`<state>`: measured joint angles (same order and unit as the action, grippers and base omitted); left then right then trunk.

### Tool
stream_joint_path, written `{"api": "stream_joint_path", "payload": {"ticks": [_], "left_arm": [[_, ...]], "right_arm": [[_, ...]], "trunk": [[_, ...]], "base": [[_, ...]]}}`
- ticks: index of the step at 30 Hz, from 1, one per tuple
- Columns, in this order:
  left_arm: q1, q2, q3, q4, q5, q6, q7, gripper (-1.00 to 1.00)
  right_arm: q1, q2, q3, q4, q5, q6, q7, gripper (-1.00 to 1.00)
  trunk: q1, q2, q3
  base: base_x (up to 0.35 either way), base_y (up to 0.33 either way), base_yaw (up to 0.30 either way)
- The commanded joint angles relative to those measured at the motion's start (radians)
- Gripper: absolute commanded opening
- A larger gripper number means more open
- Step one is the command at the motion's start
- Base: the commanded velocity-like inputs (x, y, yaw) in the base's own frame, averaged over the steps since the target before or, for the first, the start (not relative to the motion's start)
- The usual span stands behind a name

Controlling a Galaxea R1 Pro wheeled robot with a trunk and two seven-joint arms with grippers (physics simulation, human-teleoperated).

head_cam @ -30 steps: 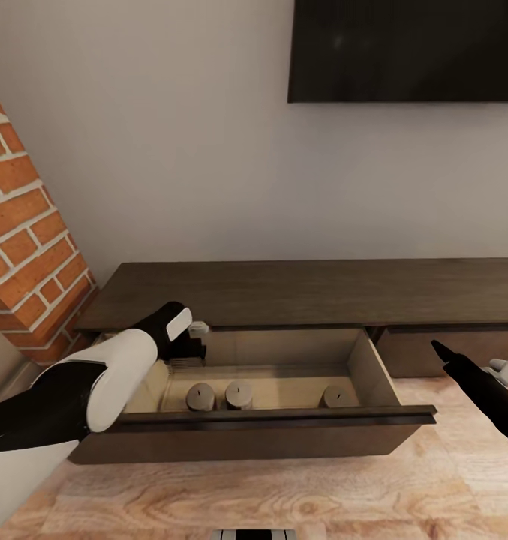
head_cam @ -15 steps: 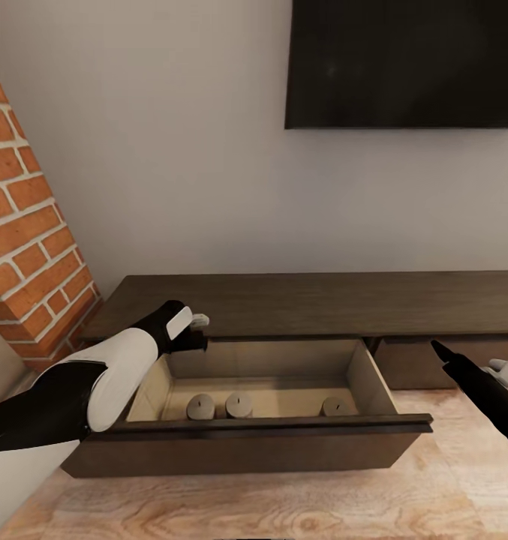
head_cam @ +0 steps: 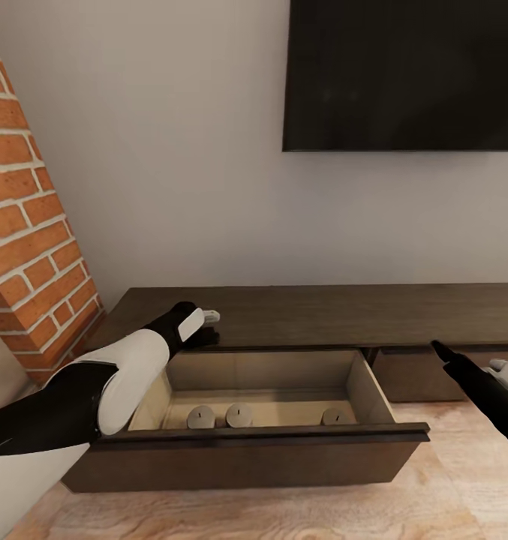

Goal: Place each of the two pumpkins and all three candles from the living room inside a cabinet in the living room (use any cabinet), then make sure every cabinet is closed, and position the cauldron so it is next to a table in the living room.

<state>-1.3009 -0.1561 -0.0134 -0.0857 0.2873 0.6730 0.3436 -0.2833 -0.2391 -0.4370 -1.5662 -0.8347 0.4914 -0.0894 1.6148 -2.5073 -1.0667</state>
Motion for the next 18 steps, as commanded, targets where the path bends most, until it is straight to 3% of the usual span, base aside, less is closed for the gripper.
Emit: {"api": "stream_joint_path", "payload": {"ticks": [1,5,18], "left_arm": [[0.0,-0.001,-0.002,-0.002,0.01,0.003,0.009,1.0],[0.0,-0.004,-0.002,-0.002,0.01,-0.004,0.008,1.0],[0.012,-0.015,-0.005,0.028,0.008,-0.235,0.014,1.0]], "right_arm": [[-0.001,0.0,0.0,-0.002,-0.011,0.004,-0.009,1.0],[-0.001,0.0,0.0,-0.002,-0.011,0.004,-0.009,1.0],[-0.001,0.002,0.002,-0.001,-0.011,0.003,-0.01,1.0]], "trunk": [[-0.001,0.0,0.003],[-0.002,0.001,0.018],[-0.008,0.004,0.069]], "base": [[0.0,0.0,0.0],[0.0,0.0,0.0],[0.0,0.0,0.0]]}}
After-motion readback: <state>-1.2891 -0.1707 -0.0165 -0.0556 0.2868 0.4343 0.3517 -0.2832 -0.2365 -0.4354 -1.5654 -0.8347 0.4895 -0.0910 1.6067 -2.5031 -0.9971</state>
